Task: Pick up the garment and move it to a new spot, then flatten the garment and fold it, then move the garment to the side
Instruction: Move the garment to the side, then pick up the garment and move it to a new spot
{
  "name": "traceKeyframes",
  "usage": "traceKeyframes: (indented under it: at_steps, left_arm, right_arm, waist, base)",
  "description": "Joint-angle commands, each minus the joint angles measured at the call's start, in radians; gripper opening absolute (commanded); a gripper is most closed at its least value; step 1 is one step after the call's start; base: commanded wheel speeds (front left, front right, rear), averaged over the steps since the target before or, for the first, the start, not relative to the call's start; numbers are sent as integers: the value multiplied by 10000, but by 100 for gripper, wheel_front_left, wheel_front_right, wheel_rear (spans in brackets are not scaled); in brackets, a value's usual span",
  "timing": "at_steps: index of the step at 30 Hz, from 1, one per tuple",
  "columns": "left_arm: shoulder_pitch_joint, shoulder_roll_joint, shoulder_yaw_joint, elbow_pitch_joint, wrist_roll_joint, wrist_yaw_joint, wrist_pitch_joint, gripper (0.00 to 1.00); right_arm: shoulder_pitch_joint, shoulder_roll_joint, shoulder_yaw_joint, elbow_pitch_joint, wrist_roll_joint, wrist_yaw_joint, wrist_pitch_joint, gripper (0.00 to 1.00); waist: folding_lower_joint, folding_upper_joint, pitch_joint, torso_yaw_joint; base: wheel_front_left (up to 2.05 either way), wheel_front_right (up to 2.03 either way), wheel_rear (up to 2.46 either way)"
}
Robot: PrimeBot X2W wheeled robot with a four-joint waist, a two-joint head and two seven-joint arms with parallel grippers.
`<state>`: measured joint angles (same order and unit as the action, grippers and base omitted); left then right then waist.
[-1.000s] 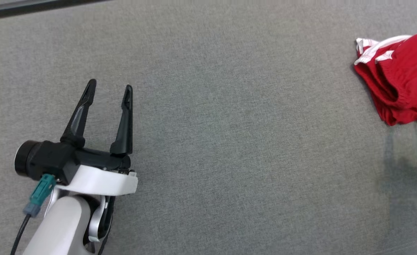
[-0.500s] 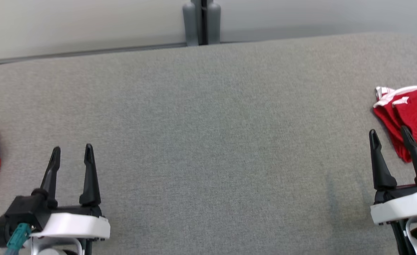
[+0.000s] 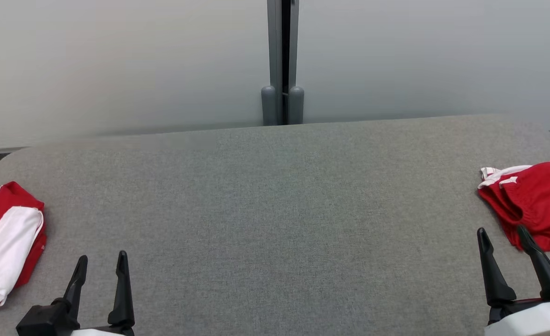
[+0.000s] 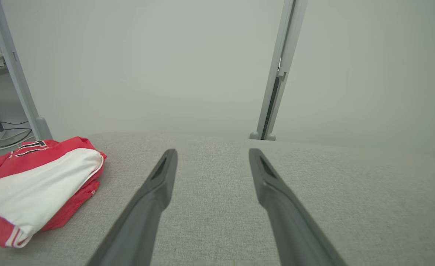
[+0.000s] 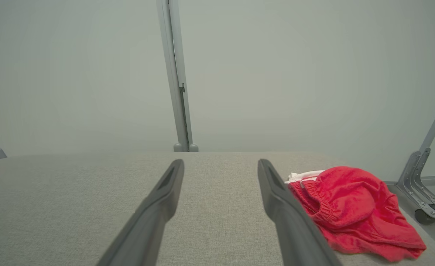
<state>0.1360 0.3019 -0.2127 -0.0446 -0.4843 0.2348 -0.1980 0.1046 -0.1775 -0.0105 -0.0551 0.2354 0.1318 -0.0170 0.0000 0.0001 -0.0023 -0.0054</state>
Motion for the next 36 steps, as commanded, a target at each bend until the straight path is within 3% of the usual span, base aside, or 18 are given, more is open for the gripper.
traceKeyframes:
  at_steps: [1, 24, 30, 36]
  left_arm:
    - [91, 83, 25, -57, -1, 63, 18, 100]
    - [162, 270, -159, -50, -71, 140, 335, 100]
    - [-282, 379, -197, 78, -30, -77, 260, 100]
    - [-765, 515, -107, 347, -192, -345, 141, 100]
  right_arm:
    - [144, 9, -26, -149, -55, -21, 77, 100]
    - [655, 133, -278, -796, -136, -21, 492, 100]
    - [787, 206, -231, -945, -179, -19, 555, 100]
    - [762, 238, -65, -1177, -142, -13, 694, 100]
  waist:
    - [0, -1, -289, 35]
    - [0, -1, -508, 128]
    - [0, -1, -440, 896]
    - [0, -1, -425, 2269]
  base:
    - [0, 0, 0]
    - [0, 0, 0]
    - [0, 0, 0]
    - [0, 0, 0]
